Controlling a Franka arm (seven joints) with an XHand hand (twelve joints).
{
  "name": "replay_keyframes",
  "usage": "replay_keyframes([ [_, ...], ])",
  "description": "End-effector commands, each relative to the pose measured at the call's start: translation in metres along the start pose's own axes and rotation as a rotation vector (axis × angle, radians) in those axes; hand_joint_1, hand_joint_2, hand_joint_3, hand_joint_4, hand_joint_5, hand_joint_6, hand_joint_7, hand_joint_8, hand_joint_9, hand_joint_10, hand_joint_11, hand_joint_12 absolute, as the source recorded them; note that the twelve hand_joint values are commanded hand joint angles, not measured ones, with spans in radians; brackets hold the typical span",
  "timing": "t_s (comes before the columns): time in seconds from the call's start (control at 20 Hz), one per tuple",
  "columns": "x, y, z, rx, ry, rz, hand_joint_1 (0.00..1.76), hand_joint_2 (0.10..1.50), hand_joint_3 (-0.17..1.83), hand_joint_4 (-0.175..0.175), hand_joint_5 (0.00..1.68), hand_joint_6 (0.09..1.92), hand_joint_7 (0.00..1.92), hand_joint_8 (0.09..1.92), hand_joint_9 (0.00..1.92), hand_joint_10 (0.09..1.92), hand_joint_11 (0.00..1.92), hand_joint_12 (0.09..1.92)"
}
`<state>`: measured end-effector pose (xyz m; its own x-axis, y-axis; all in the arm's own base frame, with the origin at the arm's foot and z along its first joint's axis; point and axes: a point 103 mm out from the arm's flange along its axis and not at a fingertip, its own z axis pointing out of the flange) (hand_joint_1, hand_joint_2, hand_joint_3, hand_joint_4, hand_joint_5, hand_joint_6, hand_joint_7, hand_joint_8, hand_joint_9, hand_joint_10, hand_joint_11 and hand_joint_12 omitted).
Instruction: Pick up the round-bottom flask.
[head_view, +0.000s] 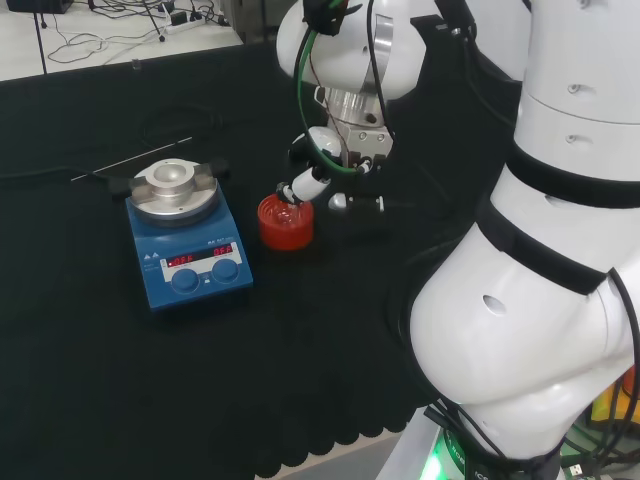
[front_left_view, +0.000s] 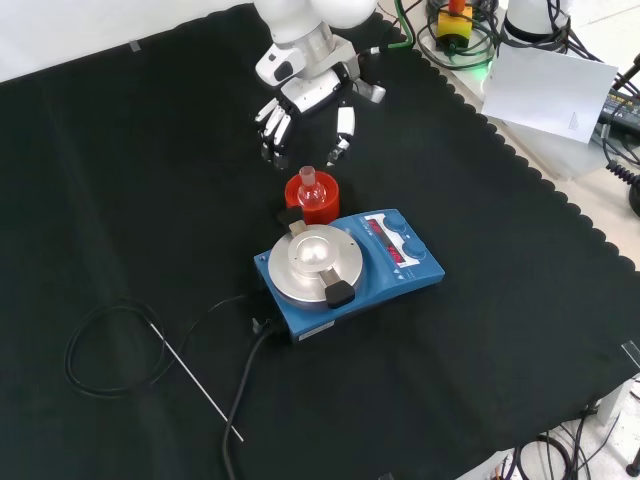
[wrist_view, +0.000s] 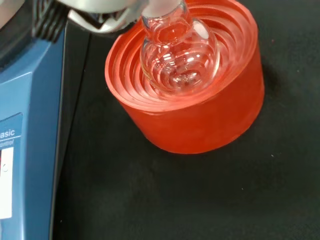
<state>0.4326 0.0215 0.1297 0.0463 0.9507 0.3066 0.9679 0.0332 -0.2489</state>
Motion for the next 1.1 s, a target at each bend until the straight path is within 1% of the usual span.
replay_keyframes([
  [0.05,0.001,0.006,0.005,-0.011,0.001,-0.009,0.9,0.63,0.62,-0.033,0.58,0.56,0.35,0.74,0.52,0.7,0.15,1.4],
  [0.25,-0.009,0.006,0.003,-0.014,0.014,-0.011,0.9,0.62,0.62,-0.035,0.58,0.58,0.35,0.74,0.52,0.7,0.16,1.41],
  [0.85,-0.009,0.01,0.007,-0.002,0.01,-0.013,0.91,0.62,0.62,-0.039,0.58,0.62,0.36,0.75,0.52,0.7,0.16,1.41],
  [1.05,-0.005,0.018,0.013,0.011,-0.009,-0.007,0.91,0.62,0.62,-0.04,0.58,0.63,0.35,0.75,0.52,0.7,0.16,1.41],
  [1.1,-0.008,0.017,0.011,-0.001,-0.002,-0.013,0.91,0.62,0.62,-0.04,0.58,0.63,0.35,0.75,0.52,0.7,0.16,1.41],
])
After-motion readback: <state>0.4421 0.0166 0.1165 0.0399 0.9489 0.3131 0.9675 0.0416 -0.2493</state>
